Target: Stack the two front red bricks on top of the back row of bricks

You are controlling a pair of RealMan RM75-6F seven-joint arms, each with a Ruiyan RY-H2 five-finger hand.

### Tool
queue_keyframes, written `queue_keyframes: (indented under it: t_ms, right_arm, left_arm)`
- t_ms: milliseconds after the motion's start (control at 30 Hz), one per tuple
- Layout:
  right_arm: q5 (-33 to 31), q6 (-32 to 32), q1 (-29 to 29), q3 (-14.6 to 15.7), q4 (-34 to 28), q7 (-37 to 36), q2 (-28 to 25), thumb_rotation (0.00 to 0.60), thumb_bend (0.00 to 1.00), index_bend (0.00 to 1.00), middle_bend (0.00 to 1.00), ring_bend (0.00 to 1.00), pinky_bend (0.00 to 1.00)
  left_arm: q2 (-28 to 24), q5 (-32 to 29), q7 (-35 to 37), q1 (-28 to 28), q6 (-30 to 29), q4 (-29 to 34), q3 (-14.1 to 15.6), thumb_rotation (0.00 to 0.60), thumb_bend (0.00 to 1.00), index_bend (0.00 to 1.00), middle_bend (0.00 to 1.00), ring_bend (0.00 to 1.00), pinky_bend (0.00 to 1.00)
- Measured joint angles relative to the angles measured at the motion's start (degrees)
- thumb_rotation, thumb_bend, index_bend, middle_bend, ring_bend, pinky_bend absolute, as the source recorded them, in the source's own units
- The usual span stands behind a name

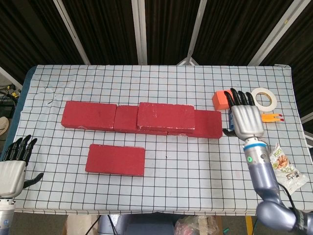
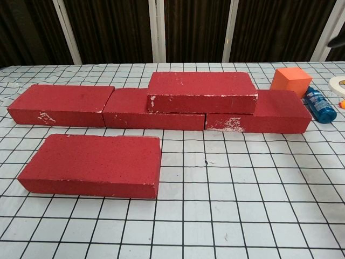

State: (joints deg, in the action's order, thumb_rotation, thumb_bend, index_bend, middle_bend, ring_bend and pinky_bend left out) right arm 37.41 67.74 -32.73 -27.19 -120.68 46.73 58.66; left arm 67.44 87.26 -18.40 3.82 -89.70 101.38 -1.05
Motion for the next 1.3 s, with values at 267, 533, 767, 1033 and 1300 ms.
queue_keyframes:
  t_ms: [267, 533, 767, 1033, 1300]
  right_arm:
    - [30.9, 11.0, 19.3, 14.9, 0.9, -18.7, -1.2, 0.600, 0.18, 0.03, 0.00, 0.00, 0.00]
    - [46.0, 22.1, 31.2, 25.9, 8.9, -30.8, 3.0, 0.600, 0.18, 0.03, 0.00, 0.00, 0.00]
    - [45.9, 19.9, 31.9, 27.5, 9.9, -33.3, 3.0, 0.600, 0.18, 0.03, 0.00, 0.00, 0.00]
    - [45.5, 18.8, 31.8, 27.3, 10.8, -34.9, 2.3, 0.600, 0.18, 0.03, 0.00, 0.00, 0.00]
    - [45.3, 18.7, 32.2, 27.1, 10.7, -34.6, 2.2, 0.600, 0.18, 0.03, 0.00, 0.00, 0.00]
  left_arm:
    - [-2.8, 3.7, -3.4, 1.8, 2.7, 7.3, 0.8, 0.600, 0.00, 0.05, 0.00, 0.00, 0.10]
    - [-7.2, 1.1, -8.2, 5.5, 11.3, 15.5, 1.0, 0.600, 0.00, 0.02, 0.00, 0.00, 0.10]
    - [-9.7, -7.6, -13.1, 10.9, 20.5, 20.4, -0.3, 0.600, 0.00, 0.01, 0.00, 0.00, 0.08]
    - [-9.2, -28.1, -21.7, 20.9, 28.9, 24.2, -3.4, 0.600, 0.00, 0.00, 0.00, 0.00, 0.07]
    - [-4.4, -53.6, -31.4, 35.1, 29.7, 24.9, -5.9, 0.600, 0.00, 0.00, 0.00, 0.00, 0.06]
